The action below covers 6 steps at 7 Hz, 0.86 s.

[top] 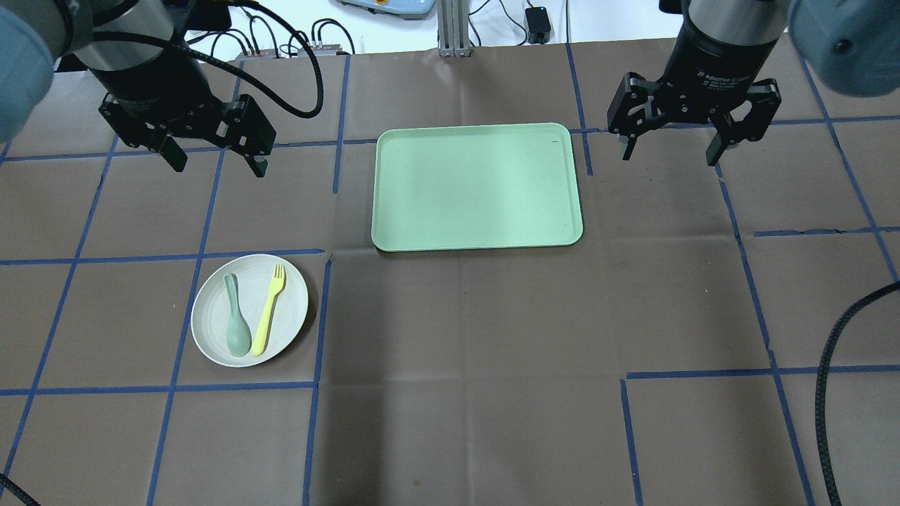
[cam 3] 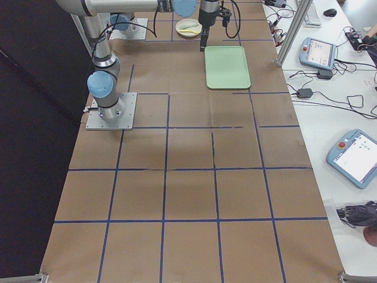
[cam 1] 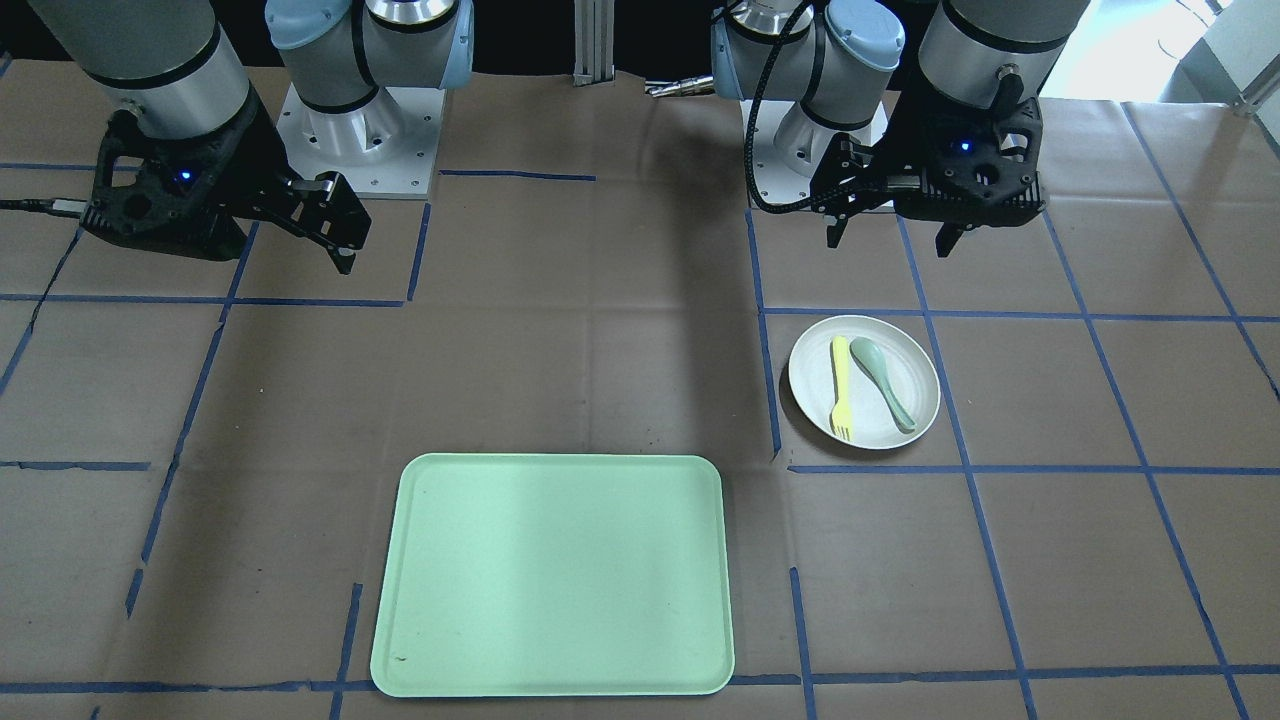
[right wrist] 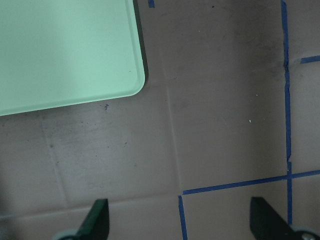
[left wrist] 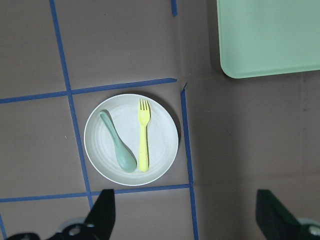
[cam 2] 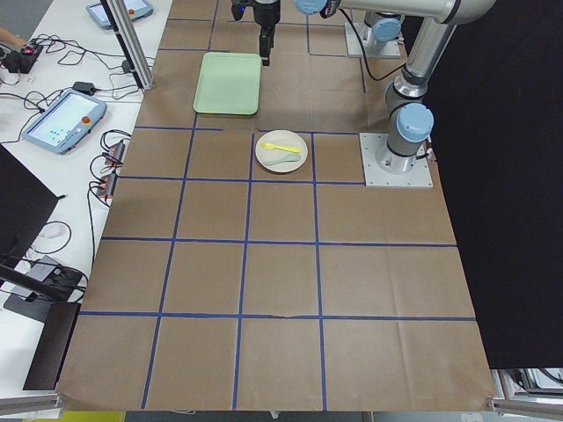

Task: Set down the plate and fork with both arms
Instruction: 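Move the left gripper down toward the white plate's rim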

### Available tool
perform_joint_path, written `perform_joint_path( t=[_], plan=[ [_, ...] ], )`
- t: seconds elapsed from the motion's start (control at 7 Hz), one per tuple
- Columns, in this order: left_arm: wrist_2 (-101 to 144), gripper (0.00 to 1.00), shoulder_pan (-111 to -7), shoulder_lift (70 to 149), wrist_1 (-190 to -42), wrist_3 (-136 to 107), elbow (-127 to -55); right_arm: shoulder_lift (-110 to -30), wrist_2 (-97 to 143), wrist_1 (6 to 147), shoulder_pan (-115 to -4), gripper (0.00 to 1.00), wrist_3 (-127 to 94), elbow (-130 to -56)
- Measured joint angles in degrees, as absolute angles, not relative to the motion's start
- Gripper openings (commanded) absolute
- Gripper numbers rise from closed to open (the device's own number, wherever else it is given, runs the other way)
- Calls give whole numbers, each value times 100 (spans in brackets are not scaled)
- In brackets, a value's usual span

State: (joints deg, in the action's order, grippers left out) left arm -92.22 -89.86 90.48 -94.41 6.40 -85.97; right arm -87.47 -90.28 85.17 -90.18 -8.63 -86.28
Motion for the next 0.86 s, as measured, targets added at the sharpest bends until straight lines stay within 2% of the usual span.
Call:
perform_joint_path(
  t=[0.86],
  plan=[
    [-9347, 100, -8944, 8799, -9633, 722, -8808, -8775, -9028, 8750, -9018, 100, -826, -8671]
  ],
)
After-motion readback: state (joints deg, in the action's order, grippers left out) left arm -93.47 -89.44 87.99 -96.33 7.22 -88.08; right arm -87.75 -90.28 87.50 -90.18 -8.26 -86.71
